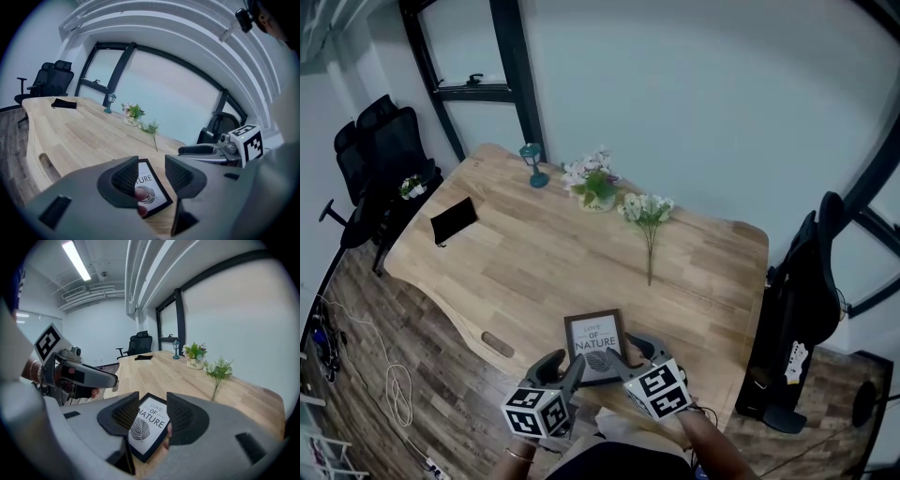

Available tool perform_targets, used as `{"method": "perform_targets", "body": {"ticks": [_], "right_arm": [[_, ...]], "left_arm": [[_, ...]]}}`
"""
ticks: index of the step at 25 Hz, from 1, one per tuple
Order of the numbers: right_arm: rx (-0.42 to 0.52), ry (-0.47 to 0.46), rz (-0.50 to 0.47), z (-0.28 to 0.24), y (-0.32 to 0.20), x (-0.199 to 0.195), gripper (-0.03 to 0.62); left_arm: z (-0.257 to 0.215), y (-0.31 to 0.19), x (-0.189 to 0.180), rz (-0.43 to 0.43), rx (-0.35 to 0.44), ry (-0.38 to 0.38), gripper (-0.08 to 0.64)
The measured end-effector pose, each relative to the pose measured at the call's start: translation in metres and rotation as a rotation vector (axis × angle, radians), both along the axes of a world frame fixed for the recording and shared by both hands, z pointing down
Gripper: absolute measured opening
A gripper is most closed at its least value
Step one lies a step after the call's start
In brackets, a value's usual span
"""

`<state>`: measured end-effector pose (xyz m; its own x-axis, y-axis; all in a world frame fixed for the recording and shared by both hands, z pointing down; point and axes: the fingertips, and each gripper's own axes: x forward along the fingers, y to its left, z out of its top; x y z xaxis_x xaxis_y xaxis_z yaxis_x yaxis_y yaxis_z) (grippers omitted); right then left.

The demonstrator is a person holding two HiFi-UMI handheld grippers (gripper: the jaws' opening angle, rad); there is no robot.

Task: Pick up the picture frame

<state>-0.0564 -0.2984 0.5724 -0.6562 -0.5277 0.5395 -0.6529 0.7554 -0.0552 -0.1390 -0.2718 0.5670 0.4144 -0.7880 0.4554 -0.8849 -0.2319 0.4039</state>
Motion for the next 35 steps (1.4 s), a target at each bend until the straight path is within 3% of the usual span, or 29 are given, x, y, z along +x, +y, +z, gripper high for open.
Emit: {"method": "perform_targets", "body": {"ticks": [15, 35], "right_arm": [[-0.069, 0.061, 0.001, 0.041, -0.013, -0.003, 0.161], [-0.165, 0.113, 0.030, 0.092, -0.022, 0.000, 0.161]], "left_arm": [[0.042, -0.009, -0.011, -0.046, -0.106, 0.050, 0.176], [0.095, -0.017, -0.018, -0.072, -0.226, 0.054, 0.179]]}}
